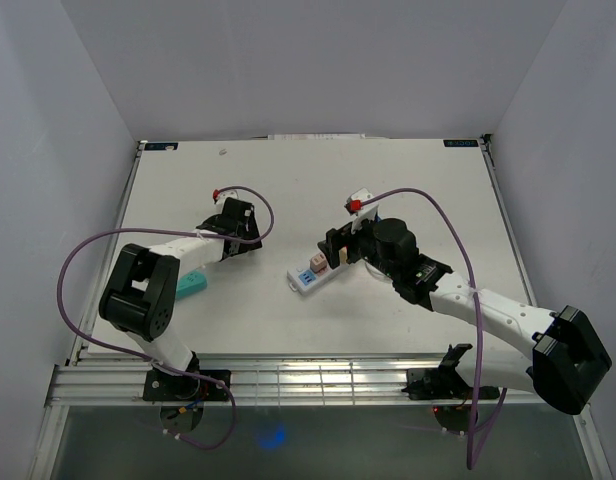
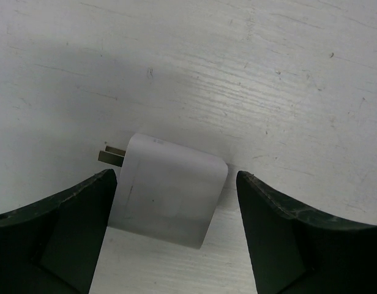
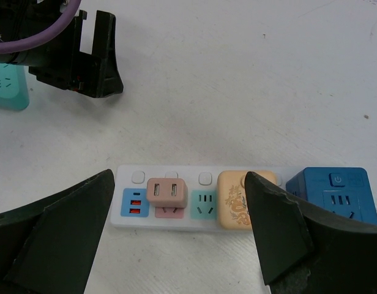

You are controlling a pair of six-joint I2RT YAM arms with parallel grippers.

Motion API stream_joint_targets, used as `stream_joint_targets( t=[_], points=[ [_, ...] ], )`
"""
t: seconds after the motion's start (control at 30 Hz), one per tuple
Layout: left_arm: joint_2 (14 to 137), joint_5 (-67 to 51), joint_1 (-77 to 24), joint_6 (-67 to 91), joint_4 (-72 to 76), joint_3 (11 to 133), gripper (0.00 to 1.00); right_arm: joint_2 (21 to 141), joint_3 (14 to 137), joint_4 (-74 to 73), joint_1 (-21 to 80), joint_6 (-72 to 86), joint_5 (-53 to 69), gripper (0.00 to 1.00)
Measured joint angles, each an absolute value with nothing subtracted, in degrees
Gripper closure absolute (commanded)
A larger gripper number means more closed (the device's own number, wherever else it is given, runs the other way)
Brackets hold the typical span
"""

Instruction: Insert the plug

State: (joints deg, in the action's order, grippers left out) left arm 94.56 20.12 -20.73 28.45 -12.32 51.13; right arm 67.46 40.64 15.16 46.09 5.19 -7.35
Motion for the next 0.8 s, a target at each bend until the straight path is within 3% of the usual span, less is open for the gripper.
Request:
stream_joint_targets(
  t=[0.47,0.8],
  points=[
    [94.3,15.9,-20.8,28.6,-11.7,51.4,0.60,68.2,40.6,15.2,45.7,5.7,-7.0,0.06],
    [84.4,1.0,-22.0,32.8,-2.3,43.3,0.63,68.5,40.6,15.2,45.0,8.6,-0.9,0.04]
  ],
)
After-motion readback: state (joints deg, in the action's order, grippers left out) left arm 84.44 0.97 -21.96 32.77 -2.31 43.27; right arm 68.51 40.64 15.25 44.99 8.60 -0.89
